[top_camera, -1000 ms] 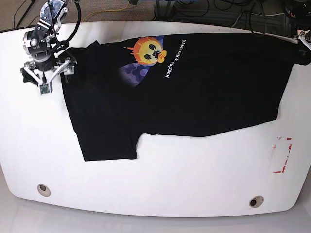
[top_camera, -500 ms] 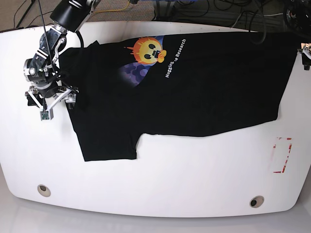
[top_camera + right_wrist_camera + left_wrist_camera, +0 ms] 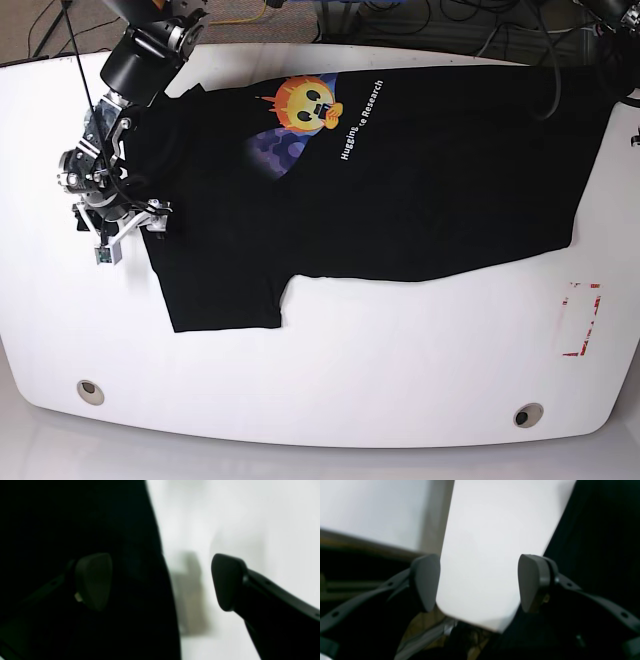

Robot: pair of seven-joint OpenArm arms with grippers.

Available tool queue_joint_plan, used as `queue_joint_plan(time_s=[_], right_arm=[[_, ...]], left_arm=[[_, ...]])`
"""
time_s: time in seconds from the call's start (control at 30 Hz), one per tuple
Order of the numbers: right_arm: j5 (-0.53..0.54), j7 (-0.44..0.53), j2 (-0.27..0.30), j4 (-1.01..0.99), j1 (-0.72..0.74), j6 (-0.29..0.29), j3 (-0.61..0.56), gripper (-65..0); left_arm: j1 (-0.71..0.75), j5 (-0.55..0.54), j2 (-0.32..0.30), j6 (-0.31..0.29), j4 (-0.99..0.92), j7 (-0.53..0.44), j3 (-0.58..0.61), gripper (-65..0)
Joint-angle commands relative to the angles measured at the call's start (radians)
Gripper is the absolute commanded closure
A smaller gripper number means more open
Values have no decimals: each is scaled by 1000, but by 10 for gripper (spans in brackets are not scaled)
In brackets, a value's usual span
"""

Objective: Layout the t-shirt on the table in an organized manner, then fold the t-shirt properly

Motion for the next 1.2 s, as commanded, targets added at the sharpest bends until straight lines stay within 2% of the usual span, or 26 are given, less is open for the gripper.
queue_joint_plan(time_s=[0.0, 0.23, 0.4, 0.47, 0.6, 0.73, 0.9, 0.97, 1.17], right_arm=[[8, 31, 12, -17, 23, -3, 3, -599], [9, 34, -3, -40, 17, -3, -5, -599], [12, 34, -25, -37, -9, -3, -70, -595], [14, 34, -28, -35, -20, -3, -86, -572], [14, 36, -31, -20, -29, -3, -106, -457], [14, 36, -54, -3, -37, -3, -113, -244], [14, 36, -54, 9, -39, -3, -114, -57], [11, 36, -54, 15, -39, -3, -116, -24], [8, 34, -57, 29, -34, -3, -117, -19]], left_arm=[[-19, 29, -24, 2, 18, -15, -5, -453], [-68, 99, -24, 2, 14, -15, -5, -453], [-92, 109, -24, 2, 11, -15, 20, -453], [-96, 109, -24, 2, 9, -15, 40, -453], [-100, 109, -21, 2, 9, -15, 78, -453], [-105, 130, -16, 2, 9, -15, 141, -453], [-152, 181, 13, 2, -6, -17, 213, -458], [-183, 207, 27, 2, -34, -17, 230, -460], [-293, 273, 41, 2, -196, -57, 262, -494]])
